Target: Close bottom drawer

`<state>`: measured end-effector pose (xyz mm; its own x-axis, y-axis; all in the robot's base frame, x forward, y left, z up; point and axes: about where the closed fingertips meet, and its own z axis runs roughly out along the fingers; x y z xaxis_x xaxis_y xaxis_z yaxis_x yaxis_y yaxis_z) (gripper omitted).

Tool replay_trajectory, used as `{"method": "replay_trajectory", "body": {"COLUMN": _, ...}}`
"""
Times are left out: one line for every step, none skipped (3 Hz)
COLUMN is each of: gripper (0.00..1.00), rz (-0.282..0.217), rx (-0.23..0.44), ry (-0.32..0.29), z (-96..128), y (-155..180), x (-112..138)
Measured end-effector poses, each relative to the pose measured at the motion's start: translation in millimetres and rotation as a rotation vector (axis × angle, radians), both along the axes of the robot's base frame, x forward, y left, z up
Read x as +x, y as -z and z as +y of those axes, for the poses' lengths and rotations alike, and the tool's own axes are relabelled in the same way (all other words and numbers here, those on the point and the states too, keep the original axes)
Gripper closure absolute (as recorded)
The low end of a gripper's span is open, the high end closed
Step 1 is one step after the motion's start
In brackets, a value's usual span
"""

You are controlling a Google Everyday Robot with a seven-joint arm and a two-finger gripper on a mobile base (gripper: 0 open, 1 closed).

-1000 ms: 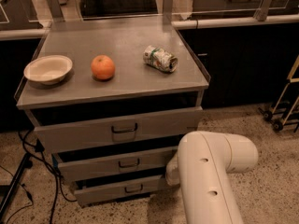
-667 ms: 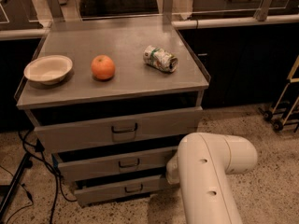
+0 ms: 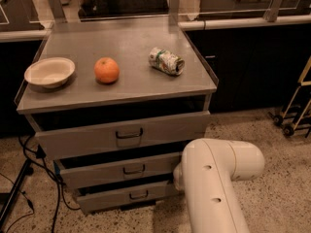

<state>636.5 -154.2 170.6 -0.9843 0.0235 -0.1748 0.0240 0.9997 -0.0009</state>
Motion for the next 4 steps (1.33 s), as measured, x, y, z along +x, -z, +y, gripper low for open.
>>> {"method": "replay_trajectory", "body": {"gripper": 1.00, "rz": -0.007, "rx": 0.006, "ry": -0.046, "z": 5, "y": -7, "x": -1}}
{"method": "replay_trajectory", "body": {"gripper": 1.00, "rz": 0.031, "rx": 0.037, "ry": -0.053, "z": -3, "y": -16, "x": -22}}
{"method": "replay_trajectory", "body": {"gripper": 1.00, "rz": 0.117, "rx": 0.051, "ry": -0.038, "z": -38, "y": -32, "x": -69}}
{"method": "replay_trajectory", "body": {"gripper": 1.00, "rz": 0.178, "rx": 0.026, "ry": -0.001, "z": -84, "y": -48, "x": -109}}
